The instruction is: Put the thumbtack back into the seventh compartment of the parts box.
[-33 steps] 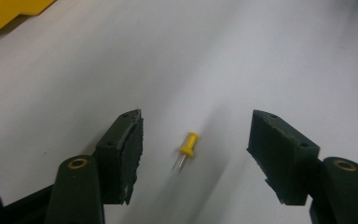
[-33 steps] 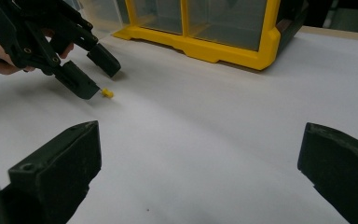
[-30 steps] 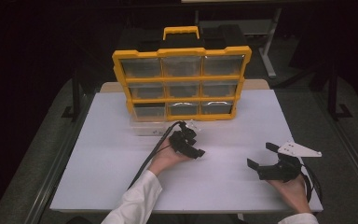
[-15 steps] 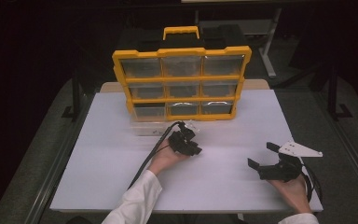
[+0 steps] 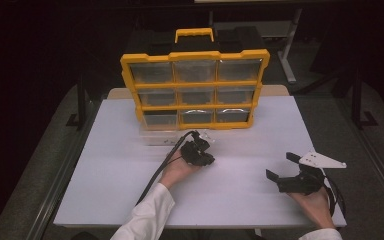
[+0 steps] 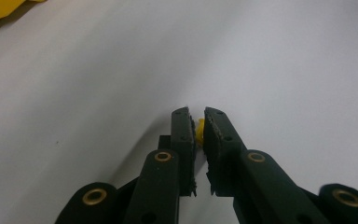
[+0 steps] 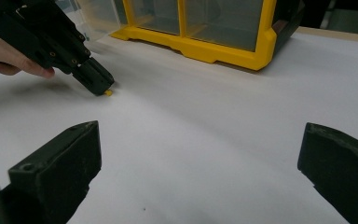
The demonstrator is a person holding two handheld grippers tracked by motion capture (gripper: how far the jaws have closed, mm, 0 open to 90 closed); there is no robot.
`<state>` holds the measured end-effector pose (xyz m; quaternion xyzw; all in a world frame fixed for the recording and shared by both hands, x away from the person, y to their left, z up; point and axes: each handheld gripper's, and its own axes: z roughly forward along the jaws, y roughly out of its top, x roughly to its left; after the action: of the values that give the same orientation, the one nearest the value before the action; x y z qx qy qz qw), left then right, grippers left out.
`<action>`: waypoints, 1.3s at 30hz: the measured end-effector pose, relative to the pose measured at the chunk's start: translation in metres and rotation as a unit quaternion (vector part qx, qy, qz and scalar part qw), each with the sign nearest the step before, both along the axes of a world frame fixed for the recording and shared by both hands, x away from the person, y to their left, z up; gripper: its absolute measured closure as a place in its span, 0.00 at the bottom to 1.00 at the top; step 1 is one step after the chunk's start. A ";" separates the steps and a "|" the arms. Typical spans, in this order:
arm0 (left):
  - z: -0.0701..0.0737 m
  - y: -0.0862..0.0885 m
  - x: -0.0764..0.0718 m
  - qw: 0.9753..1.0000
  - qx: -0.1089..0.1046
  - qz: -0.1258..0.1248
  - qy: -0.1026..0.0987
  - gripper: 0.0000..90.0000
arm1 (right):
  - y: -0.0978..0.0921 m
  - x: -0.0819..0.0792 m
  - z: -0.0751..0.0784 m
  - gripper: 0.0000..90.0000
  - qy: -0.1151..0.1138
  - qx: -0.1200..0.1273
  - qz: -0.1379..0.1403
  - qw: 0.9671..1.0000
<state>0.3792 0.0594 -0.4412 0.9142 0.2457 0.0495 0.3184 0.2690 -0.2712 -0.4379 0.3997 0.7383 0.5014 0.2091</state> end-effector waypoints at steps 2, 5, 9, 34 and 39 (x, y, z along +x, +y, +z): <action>0.001 0.001 0.000 1.000 -0.003 0.004 -0.002 0.92 | 0.000 0.000 0.000 0.00 0.001 0.000 0.000 1.000; 0.003 0.003 -0.001 1.000 -0.007 0.006 -0.005 0.92 | 0.000 0.000 0.000 0.00 0.001 0.000 0.000 1.000; 0.008 0.009 -0.004 1.000 -0.020 0.013 -0.011 0.92 | 0.000 0.000 0.000 0.00 0.001 0.000 0.001 1.000; 0.053 0.059 -0.015 0.988 -0.116 0.077 -0.067 0.92 | 0.001 0.001 -0.001 0.00 0.004 -0.002 0.001 1.000; 0.059 0.066 -0.016 0.986 -0.122 0.086 -0.080 0.92 | 0.001 0.001 -0.001 0.00 0.005 -0.002 0.001 1.000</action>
<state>0.3634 0.1257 -0.3823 0.8372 0.3016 0.1194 0.4404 0.2703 -0.2707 -0.4392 0.4008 0.7406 0.4984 0.2060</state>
